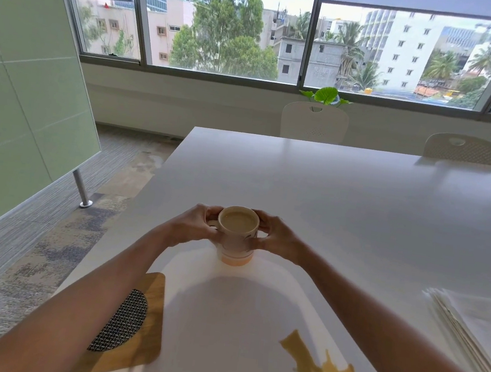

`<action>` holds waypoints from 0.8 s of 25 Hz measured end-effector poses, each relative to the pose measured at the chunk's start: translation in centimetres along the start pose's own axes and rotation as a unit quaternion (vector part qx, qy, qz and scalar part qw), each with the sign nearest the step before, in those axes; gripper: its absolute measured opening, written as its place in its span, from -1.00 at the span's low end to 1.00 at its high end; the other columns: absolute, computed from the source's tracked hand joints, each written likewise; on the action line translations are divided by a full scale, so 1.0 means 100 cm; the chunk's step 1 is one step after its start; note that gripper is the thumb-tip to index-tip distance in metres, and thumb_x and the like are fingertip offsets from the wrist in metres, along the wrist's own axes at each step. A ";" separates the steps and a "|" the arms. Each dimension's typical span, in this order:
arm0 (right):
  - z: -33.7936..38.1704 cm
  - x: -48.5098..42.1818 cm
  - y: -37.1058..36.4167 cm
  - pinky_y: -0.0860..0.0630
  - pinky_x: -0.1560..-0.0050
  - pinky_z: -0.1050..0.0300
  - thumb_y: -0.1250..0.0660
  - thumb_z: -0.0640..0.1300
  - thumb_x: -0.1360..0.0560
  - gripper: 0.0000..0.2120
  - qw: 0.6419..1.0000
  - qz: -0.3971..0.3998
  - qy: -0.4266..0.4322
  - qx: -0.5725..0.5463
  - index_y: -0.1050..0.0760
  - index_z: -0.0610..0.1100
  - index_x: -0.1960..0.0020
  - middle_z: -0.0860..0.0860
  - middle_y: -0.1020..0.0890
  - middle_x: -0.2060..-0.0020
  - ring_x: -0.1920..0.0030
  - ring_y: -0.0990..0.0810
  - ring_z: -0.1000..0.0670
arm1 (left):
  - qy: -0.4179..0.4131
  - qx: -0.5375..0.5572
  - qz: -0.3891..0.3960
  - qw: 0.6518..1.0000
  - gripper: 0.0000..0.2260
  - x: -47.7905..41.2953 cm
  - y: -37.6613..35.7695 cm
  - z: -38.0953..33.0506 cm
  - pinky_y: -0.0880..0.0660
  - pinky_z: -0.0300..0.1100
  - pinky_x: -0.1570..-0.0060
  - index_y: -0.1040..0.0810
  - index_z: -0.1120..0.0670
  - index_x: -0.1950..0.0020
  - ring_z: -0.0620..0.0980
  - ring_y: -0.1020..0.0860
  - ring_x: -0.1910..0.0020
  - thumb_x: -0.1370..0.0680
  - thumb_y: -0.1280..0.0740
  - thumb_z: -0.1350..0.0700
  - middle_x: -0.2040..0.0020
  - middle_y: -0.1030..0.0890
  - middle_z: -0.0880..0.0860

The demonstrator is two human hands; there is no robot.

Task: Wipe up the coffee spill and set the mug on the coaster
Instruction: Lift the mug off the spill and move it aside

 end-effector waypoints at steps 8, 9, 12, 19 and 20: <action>-0.008 0.019 -0.005 -0.49 -0.32 -0.06 -0.60 -0.01 -0.21 -0.17 0.999 -0.023 -0.028 -0.002 -0.36 -0.05 -0.41 -0.01 -0.56 -0.30 -0.32 -0.51 0.07 | 0.048 -0.054 0.042 0.996 -0.04 0.004 0.001 -0.001 -0.42 -0.05 -0.37 -0.25 0.06 -0.53 0.07 -0.38 -0.45 -0.25 -0.59 -0.18 -0.47 -0.42 0.07; -0.010 0.026 -0.002 -0.48 -0.32 -0.07 -0.60 0.02 -0.21 -0.13 0.999 -0.029 -0.034 -0.002 -0.33 -0.04 -0.44 -0.02 -0.52 -0.36 -0.36 -0.47 0.05 | 0.054 -0.065 0.026 0.996 0.12 0.007 0.003 -0.007 -0.33 -0.04 -0.42 -0.15 0.07 -0.57 0.07 -0.29 -0.51 -0.16 -0.55 -0.33 -0.55 -0.29 0.06; -0.010 0.048 0.017 -0.46 -0.34 -0.05 -0.58 0.04 -0.29 -0.18 0.997 -0.057 -0.044 0.016 -0.32 -0.08 -0.46 -0.04 -0.46 -0.41 -0.36 -0.47 0.02 | 0.003 -0.061 -0.059 0.996 0.22 0.012 0.014 -0.035 -0.19 0.00 -0.46 -0.10 0.05 -0.58 0.04 -0.17 -0.56 -0.08 -0.37 -0.54 -0.59 -0.17 0.03; -0.007 0.115 0.099 -0.54 -0.25 0.05 -0.54 0.01 -0.36 -0.57 0.974 -0.214 -0.068 0.043 -0.59 -0.05 -0.19 0.04 -0.67 -0.13 -0.10 -0.65 0.12 | -0.115 -0.100 -0.166 0.974 -0.44 -0.001 -0.015 -0.092 -0.31 0.16 -0.43 -0.41 -0.15 -0.43 0.12 -0.32 -0.50 -0.45 -0.39 -0.23 -0.51 -0.37 -0.06; -0.005 0.128 0.111 -0.54 -0.24 0.06 -0.54 -0.02 -0.36 -0.61 0.969 -0.233 -0.073 0.042 -0.61 -0.05 -0.16 0.04 -0.68 -0.09 -0.08 -0.66 0.12 | -0.127 -0.109 -0.160 0.973 -0.49 -0.004 -0.030 -0.101 -0.32 0.14 -0.42 -0.44 -0.16 -0.41 0.12 -0.34 -0.48 -0.47 -0.40 -0.19 -0.49 -0.39 -0.08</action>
Point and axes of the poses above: each hand's wrist, its own x-axis away from the middle knuckle, its own y-axis out of the back of the hand, z = x × y, the point moved 9 cm from there along -x, towards the middle knuckle
